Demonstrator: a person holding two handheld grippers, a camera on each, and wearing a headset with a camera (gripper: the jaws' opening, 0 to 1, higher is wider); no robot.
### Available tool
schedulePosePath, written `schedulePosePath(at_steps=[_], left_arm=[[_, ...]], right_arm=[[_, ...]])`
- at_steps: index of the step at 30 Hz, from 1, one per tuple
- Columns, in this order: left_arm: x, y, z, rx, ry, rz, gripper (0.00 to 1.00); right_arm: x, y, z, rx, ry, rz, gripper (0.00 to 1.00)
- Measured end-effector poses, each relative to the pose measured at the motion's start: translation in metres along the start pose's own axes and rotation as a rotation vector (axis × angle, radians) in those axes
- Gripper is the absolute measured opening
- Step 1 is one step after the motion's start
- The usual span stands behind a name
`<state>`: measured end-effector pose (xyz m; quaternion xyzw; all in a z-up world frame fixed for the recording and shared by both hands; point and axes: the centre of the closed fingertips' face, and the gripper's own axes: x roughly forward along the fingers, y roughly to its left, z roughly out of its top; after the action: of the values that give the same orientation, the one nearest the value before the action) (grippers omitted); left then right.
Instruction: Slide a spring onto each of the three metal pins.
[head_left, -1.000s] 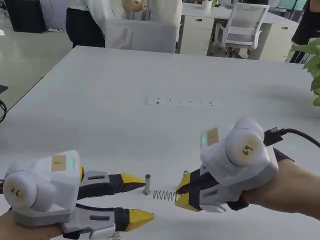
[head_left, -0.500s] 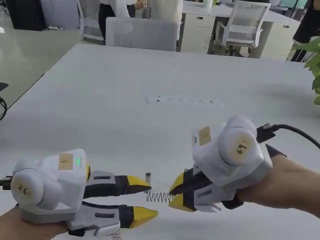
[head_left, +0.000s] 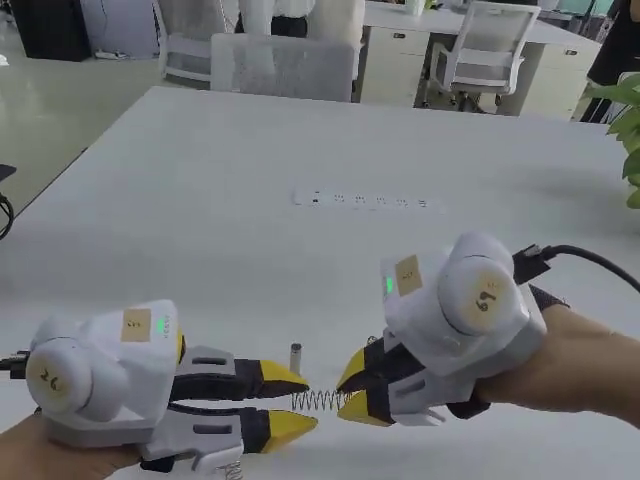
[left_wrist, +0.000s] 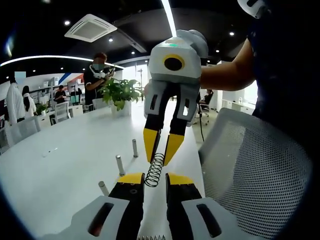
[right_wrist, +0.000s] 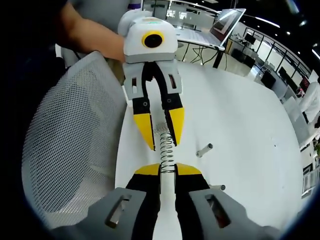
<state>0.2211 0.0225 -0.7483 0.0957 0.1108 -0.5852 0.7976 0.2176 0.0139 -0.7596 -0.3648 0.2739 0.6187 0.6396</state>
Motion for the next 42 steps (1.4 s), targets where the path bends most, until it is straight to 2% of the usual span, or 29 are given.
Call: schedulePosePath(at_steps=[14,26,39,42], left_arm=[[0.003,-0.005,-0.002,0.005,0.014,-0.023,0.04],[0.004,-0.009,-0.001,0.006,0.025,-0.053,0.02],[0.003,-0.013,0.003,0.011,0.020,-0.067,0.02],[0.002,-0.012,0.006,0.003,0.005,-0.065,0.02]], right_arm=[[-0.001,0.005,-0.002,-0.024,0.005,0.022,0.07],[-0.003,0.008,-0.004,0.001,0.000,0.048,0.08],[0.001,0.011,-0.005,0.001,-0.006,0.067,0.09],[0.001,0.010,-0.004,0.001,-0.016,0.066,0.09]])
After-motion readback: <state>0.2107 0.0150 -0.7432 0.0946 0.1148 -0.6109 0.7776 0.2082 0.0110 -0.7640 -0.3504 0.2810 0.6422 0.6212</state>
